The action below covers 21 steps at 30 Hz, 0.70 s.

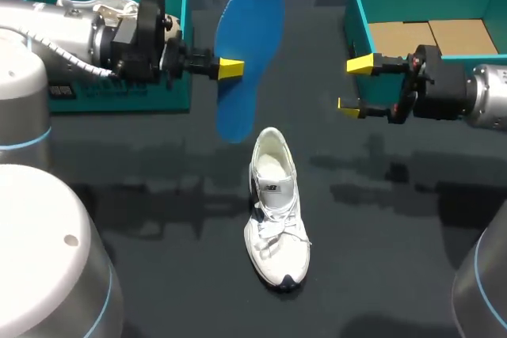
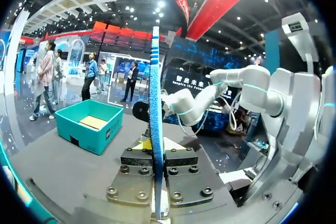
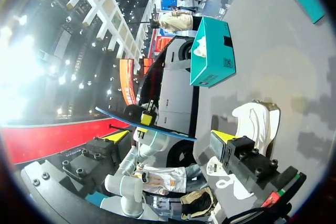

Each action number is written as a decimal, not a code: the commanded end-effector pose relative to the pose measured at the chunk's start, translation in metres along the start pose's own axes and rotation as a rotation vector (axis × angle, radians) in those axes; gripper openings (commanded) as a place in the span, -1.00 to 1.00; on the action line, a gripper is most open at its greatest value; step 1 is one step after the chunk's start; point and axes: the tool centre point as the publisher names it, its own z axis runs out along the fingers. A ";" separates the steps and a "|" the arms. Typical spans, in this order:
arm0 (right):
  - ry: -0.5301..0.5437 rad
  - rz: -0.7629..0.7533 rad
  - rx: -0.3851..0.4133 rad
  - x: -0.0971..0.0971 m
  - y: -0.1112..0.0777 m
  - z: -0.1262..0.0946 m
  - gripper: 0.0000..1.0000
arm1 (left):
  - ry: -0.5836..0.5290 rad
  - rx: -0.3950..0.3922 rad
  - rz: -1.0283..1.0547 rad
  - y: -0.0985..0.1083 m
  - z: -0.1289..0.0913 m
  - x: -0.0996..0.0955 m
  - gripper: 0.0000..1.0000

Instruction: Take the shoe out of the shoebox, open the shoe tongue, remove and reinsert the insole, then place the shoe into the shoebox

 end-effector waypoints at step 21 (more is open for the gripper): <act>-0.001 0.000 -0.001 0.000 -0.001 0.000 1.00 | -0.075 -0.082 -0.993 0.016 0.000 -0.006 -1.00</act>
